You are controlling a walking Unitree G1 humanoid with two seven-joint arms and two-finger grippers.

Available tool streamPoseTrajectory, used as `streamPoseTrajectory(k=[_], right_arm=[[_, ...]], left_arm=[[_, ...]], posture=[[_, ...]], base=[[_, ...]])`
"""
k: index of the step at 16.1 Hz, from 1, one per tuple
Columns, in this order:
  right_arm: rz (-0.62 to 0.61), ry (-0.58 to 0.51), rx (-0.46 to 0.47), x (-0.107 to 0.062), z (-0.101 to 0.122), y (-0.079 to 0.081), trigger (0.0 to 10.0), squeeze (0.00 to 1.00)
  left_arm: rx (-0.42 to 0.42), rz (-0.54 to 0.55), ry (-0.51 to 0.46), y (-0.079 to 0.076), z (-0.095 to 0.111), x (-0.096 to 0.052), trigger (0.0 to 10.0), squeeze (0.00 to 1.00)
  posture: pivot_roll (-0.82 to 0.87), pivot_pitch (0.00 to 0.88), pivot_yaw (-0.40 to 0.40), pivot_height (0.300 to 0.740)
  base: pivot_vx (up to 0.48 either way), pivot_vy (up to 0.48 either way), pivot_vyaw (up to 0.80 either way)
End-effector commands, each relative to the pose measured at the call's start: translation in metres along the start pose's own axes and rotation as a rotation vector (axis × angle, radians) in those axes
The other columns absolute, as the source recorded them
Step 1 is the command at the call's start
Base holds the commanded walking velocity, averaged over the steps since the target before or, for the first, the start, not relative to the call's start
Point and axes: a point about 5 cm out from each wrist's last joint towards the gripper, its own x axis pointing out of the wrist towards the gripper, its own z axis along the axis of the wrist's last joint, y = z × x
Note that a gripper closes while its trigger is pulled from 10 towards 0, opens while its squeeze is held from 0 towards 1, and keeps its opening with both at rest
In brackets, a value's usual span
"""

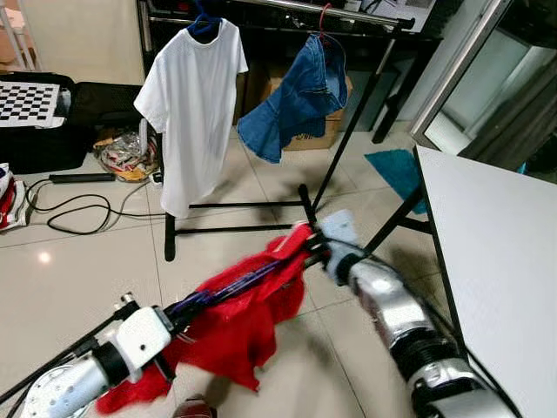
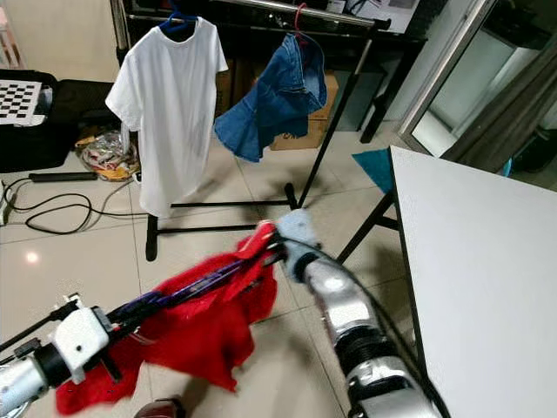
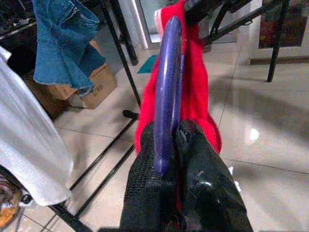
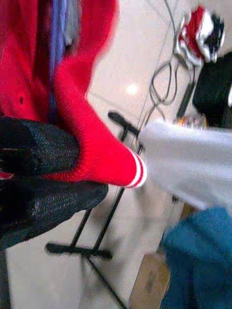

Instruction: Hang hanger

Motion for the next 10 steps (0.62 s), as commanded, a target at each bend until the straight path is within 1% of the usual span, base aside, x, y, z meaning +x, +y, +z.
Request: streamPoseTrajectory(k=[1, 2, 4, 6, 7, 8, 10], right_arm=[[-0.011, -0.043, -0.028, -0.002, 0.004, -0.002, 10.0, 0.0], [-0.067, -0.042, -0.026, -0.002, 0.001, -0.005, 10.0, 0.0], [-0.185, 0.002, -0.037, -0.004, -0.009, -0.013, 10.0, 0.0], [-0.271, 0.064, -0.04, -0.006, -0.021, -0.017, 10.0, 0.0], [-0.282, 0.072, -0.002, -0.003, -0.02, -0.014, 10.0, 0.0], [-0.268, 0.061, -0.003, -0.001, -0.018, -0.012, 10.0, 0.0], [-0.229, -0.013, -0.022, 0.006, -0.001, -0.005, 10.0, 0.0]], left_arm=[[0.02, 0.062, -0.069, 0.007, 0.013, 0.009, 10.0, 0.0], [0.0, 0.124, -0.1, 0.013, 0.016, 0.012, 10.0, 0.0], [-0.027, 0.168, -0.145, 0.018, 0.022, 0.016, 10.0, 0.0], [-0.021, 0.132, -0.17, 0.013, 0.028, 0.02, 10.0, 0.0], [-0.025, 0.053, -0.15, 0.002, 0.028, 0.024, 10.0, 0.0], [-0.03, 0.04, -0.144, -0.001, 0.027, 0.025, 10.0, 0.0], [-0.045, -0.035, -0.121, -0.013, 0.023, 0.025, 10.0, 0.0]], posture=[[0.37, 0.101, -0.189, 0.74], [0.37, 0.1, -0.187, 0.74], [0.36, 0.101, -0.187, 0.74], [0.37, 0.1, -0.184, 0.74], [0.37, 0.101, -0.179, 0.74], [0.37, 0.101, -0.177, 0.74], [0.37, 0.099, -0.174, 0.74]], base=[[0.0, 0.0, 0.0], [0.0, 0.0, 0.0], [0.0, 0.0, 0.0], [0.0, 0.0, 0.0], [0.0, 0.0, 0.0], [0.0, 0.0, 0.0], [0.0, 0.0, 0.0]])
